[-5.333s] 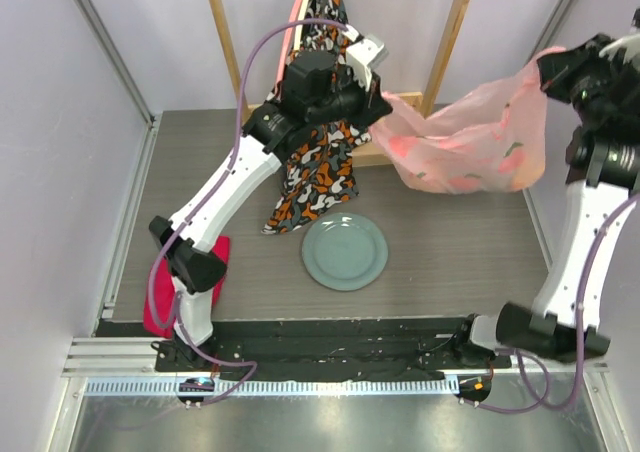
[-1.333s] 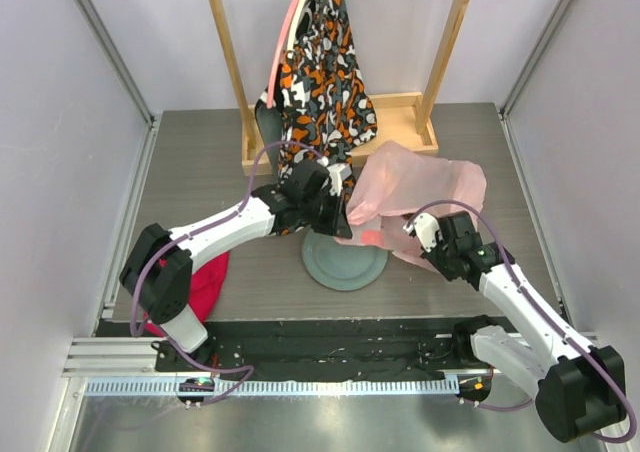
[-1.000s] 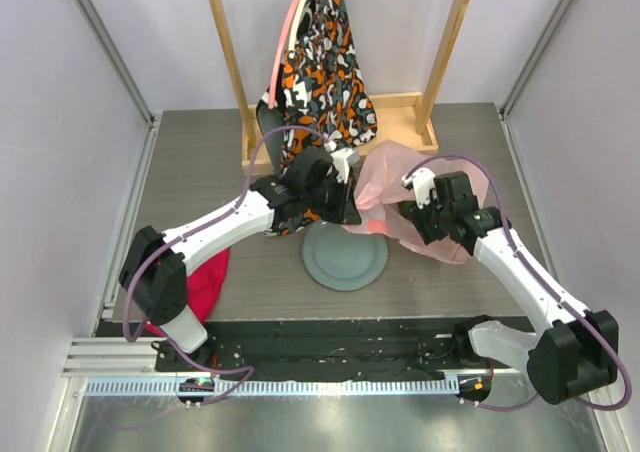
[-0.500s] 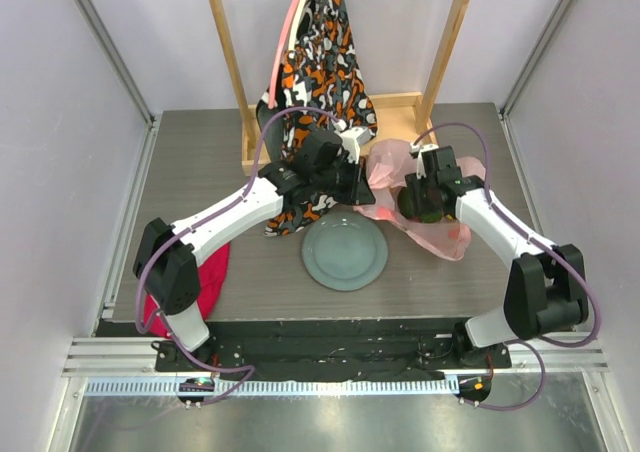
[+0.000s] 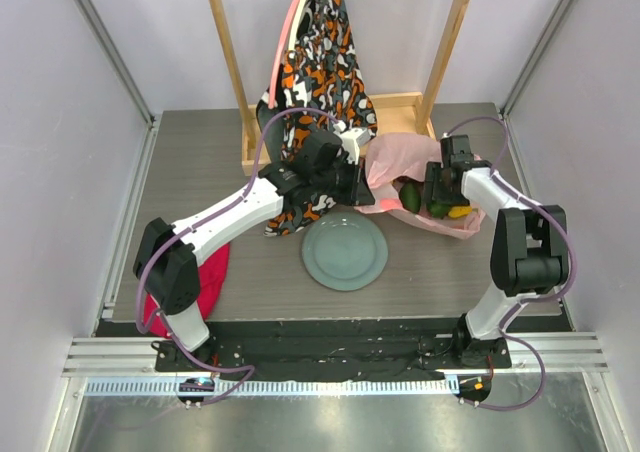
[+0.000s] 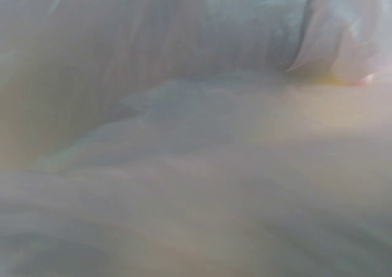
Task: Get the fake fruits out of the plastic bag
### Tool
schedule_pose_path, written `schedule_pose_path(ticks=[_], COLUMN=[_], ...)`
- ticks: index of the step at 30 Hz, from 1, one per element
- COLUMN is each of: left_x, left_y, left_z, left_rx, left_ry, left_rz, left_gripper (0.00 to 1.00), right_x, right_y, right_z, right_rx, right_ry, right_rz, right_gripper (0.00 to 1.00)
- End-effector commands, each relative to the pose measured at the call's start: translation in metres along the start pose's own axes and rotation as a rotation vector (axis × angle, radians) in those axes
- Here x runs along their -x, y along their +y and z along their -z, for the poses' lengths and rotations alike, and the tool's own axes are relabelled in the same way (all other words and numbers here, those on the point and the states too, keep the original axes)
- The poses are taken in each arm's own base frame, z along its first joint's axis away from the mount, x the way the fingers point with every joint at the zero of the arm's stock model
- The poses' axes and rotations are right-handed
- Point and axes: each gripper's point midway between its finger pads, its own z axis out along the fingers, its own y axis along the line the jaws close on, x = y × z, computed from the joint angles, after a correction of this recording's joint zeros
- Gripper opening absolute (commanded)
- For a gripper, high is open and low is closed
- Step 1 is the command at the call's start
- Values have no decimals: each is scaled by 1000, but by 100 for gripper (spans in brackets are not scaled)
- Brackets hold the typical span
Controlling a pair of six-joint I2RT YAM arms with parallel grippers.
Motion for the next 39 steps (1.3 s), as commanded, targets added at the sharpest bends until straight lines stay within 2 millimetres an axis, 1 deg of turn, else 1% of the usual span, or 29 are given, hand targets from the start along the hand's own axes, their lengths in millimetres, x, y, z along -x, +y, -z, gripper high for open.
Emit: schedule_pose_path(ticks=[1, 2, 3, 4, 6, 7, 8, 10, 11, 12, 14, 15, 16, 17, 18, 19, 21, 22, 24, 25, 26, 27, 29, 31, 33, 34, 35, 38, 39], left_x=[12, 11, 11, 11, 12, 13, 15, 17, 19, 21, 30, 32, 44, 47, 49, 65, 80, 95, 126, 140, 156, 168, 187, 200, 208, 210, 211, 206, 205], left_y=[-6, -5, -4, -4, -3, -2, -3, -2, -1, -1, 1, 3, 1, 1, 0, -4, -9, -5, -13, -5, -10, -7, -10, -11, -6, -7, -3, 5, 10], left_z=[1, 0, -1, -3, -4, -4, -3, -3, -3, -1, 2, 4, 9, 10, 14, 23, 39, 51, 79, 93, 109, 126, 152, 176, 193, 205, 210, 225, 229], left_rx=[-27, -24, -23, -23, -22, -20, -16, -11, -5, -4, 1, 7, 3, 0, -3, -9, -21, -4, -3, 17, 23, 45, 78, 110, 161, 179, 198, 225, 236], left_ry=[-42, -40, -42, -38, -39, -41, -44, -45, -48, -51, -67, -64, -85, -86, -81, -113, -145, -184, -274, -315, -361, -405, -473, -528, -566, -590, -601, -613, -614], left_rz=[-12, -11, -10, -10, -11, -12, -17, -38, -45, -52, -68, -74, -102, -117, -123, -146, -167, -172, -204, -207, -244, -261, -318, -349, -367, -372, -369, -359, -350], left_gripper=[0, 0, 0, 0, 2, 2, 7, 18, 36, 44, 60, 63, 66, 76, 78, 79, 82, 83, 83, 83, 83, 83, 83, 83, 84, 84, 84, 84, 84], right_x=[2, 1, 0, 1, 11, 14, 21, 29, 31, 31, 26, 21, 22, 18, 15, 15, 8, 6, -5, -9, -10, -22, -29, -45, -56, -66, -77, -100, -106], right_y=[2, 5, 9, 11, 12, 14, 16, 20, 25, 25, 34, 35, 35, 35, 36, 36, 50, 55, 81, 90, 99, 118, 140, 171, 195, 210, 222, 248, 256], right_z=[-10, -10, -8, -6, 8, 15, 26, 60, 73, 96, 121, 133, 156, 168, 180, 203, 229, 246, 272, 278, 284, 292, 294, 303, 296, 303, 289, 271, 252], right_rx=[14, 26, 57, 70, 87, 109, 127, 186, 226, 256, 341, 367, 393, 413, 436, 464, 565, 605, 741, 775, 807, 868, 912, 959, 1000, 1038, 1042, 1051, 1033], right_ry=[11, 13, 17, 12, -28, -41, -66, -112, -125, -152, -169, -173, -231, -252, -274, -334, -373, -417, -442, -444, -447, -437, -418, -430, -395, -411, -357, -330, -286], right_rz=[-40, -41, -34, -29, -25, -8, -3, 15, 23, 29, 78, 93, 107, 122, 140, 160, 242, 277, 391, 425, 460, 539, 631, 791, 894, 992, 1046, 1167, 1174], right_gripper=[67, 63, 42, 33, 21, 19, 17, 11, 10, 9, 8, 8, 7, 6, 6, 5, 5, 5, 5, 5, 5, 5, 5, 5, 6, 6, 6, 6, 7])
